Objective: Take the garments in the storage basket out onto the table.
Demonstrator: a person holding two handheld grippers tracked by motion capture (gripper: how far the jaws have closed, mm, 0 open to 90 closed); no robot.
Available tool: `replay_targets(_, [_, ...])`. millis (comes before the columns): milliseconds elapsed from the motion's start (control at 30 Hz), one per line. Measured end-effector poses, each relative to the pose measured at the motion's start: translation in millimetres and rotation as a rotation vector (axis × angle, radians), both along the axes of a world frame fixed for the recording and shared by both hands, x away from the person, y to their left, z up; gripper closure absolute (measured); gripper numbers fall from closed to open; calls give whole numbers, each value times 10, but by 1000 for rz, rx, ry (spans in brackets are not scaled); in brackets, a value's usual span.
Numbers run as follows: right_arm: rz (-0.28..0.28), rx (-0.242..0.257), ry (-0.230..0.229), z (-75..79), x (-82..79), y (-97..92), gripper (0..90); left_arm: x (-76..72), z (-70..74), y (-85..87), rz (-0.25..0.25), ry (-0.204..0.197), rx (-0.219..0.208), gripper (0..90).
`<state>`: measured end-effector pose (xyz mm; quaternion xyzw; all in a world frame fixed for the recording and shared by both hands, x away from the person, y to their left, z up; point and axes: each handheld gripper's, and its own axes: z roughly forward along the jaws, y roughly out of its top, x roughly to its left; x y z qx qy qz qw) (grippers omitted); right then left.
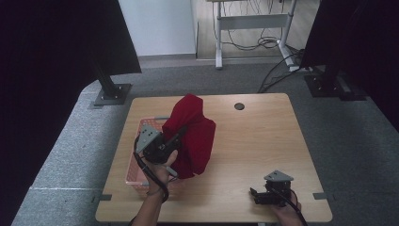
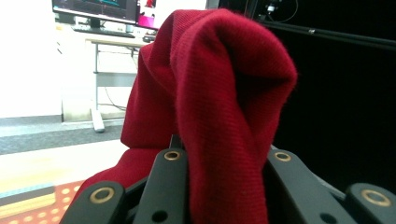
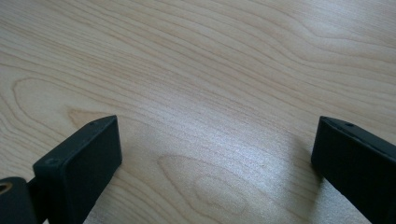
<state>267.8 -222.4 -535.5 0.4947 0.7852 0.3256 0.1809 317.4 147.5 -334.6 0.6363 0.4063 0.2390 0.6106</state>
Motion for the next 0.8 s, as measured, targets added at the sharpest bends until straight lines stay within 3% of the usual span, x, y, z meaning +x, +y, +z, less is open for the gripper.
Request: replay_targets(800, [12,5,0,1,-6,2,20,59,-63,-330,-37,14,13,767])
